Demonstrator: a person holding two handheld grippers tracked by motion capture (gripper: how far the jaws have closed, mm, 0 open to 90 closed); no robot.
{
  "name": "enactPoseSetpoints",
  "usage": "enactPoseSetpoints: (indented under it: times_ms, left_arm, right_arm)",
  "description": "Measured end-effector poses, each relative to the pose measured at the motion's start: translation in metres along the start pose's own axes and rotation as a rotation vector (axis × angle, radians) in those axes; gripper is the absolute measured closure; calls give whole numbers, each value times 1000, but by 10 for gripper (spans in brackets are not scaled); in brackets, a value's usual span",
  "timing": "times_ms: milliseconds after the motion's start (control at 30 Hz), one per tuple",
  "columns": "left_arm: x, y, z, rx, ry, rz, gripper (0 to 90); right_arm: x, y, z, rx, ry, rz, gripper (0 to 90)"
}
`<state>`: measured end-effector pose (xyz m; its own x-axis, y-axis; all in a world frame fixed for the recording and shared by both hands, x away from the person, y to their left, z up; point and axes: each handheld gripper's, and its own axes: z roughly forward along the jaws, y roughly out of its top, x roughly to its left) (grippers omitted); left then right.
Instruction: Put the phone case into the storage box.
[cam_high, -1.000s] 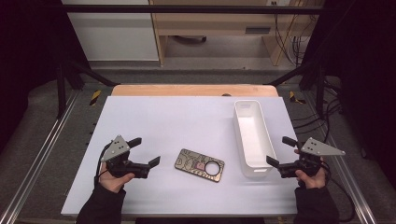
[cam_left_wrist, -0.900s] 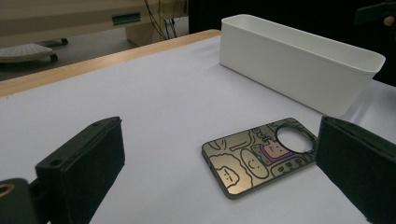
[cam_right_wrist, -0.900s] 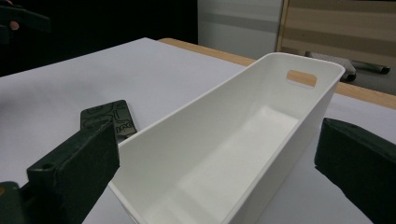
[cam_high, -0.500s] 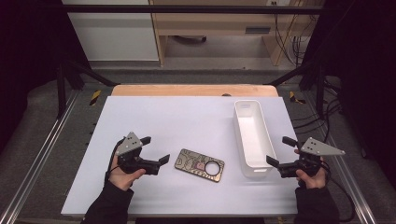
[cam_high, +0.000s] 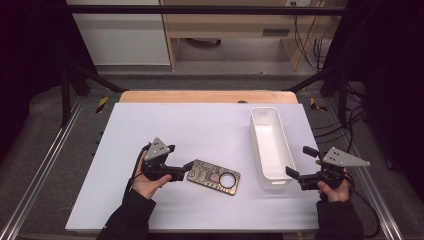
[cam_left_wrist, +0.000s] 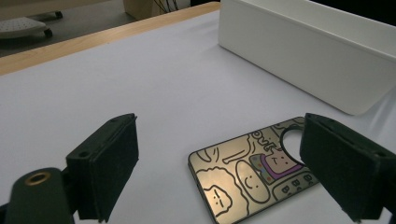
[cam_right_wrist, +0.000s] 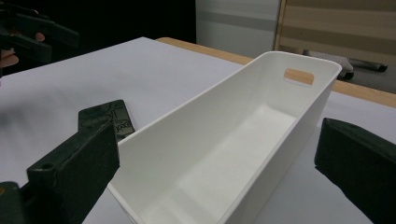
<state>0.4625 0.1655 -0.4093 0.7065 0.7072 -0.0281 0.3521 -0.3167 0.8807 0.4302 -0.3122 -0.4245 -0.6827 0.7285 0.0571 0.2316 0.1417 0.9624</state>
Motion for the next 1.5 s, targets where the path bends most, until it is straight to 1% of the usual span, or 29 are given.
enactPoseSetpoints:
  times_ms: [100, 233, 300, 333, 400, 500, 533, 567, 600, 667, 733, 800, 833, 867, 1067, 1167, 1267, 1400, 1467, 1500]
  left_arm:
    - [-1, 1, 7, 13, 9, 3, 163]
    - [-2, 3, 15, 24, 22, -6, 227]
    - [-2, 3, 19, 29, 24, -11, 274]
    - [-2, 3, 21, 34, 30, -8, 287]
    - [-3, 3, 25, 46, 41, 0, 342]
    - [-4, 4, 30, 61, 45, 6, 419]
    - [-4, 3, 32, 63, 52, 15, 425]
    - [-6, 3, 34, 67, 70, 28, 441]
    - [-6, 3, 35, 69, 75, 34, 466]
    - [-7, 3, 38, 75, 73, 31, 505]
    - [-8, 3, 41, 84, 86, 41, 555]
    - [-9, 3, 44, 94, 86, 42, 592]
    - [-8, 3, 46, 98, 83, 42, 640]
    - [-8, 3, 47, 102, 81, 41, 640]
    - [-6, 1, 59, 156, 88, 42, 747]
    - [-5, 0, 63, 170, 104, 45, 788]
    - [-3, 1, 68, 190, 102, 41, 823]
    - [-1, 3, 76, 221, 84, 44, 879]
    - [-2, 5, 79, 235, 81, 46, 889]
    - [-2, 6, 81, 244, 71, 46, 890]
  right_arm:
    - [0, 0, 0, 0, 0, -2, 4]
    - [0, 0, 0, 2, 0, -2, 4]
    - [0, 0, 0, 3, 0, -2, 4]
    - [0, 0, 0, 2, 0, -2, 4]
    - [0, 0, 0, 2, 0, -1, 4]
    - [0, 0, 0, 1, -1, 1, 4]
    - [0, 0, 0, 1, 0, 0, 4]
    - [0, 0, 0, 1, 0, 1, 4]
    - [0, 0, 0, 2, 0, 1, 4]
    - [0, 0, 0, 2, 2, 2, 4]
    - [0, 0, 0, 2, 1, 2, 4]
    - [0, -1, 0, 2, 1, 3, 4]
    - [0, 0, 0, 2, 1, 2, 4]
    - [0, 0, 0, 2, 1, 2, 4]
    - [-1, 0, 0, -2, -1, 2, 4]
    - [-1, 0, 0, -2, 0, 2, 4]
    - [-1, -1, 0, -2, 1, 3, 4]
    - [-1, 0, 0, -2, 2, 2, 4]
    - [-1, 0, -1, -3, 1, 3, 4]
    - [-1, 0, -1, -3, 2, 6, 4]
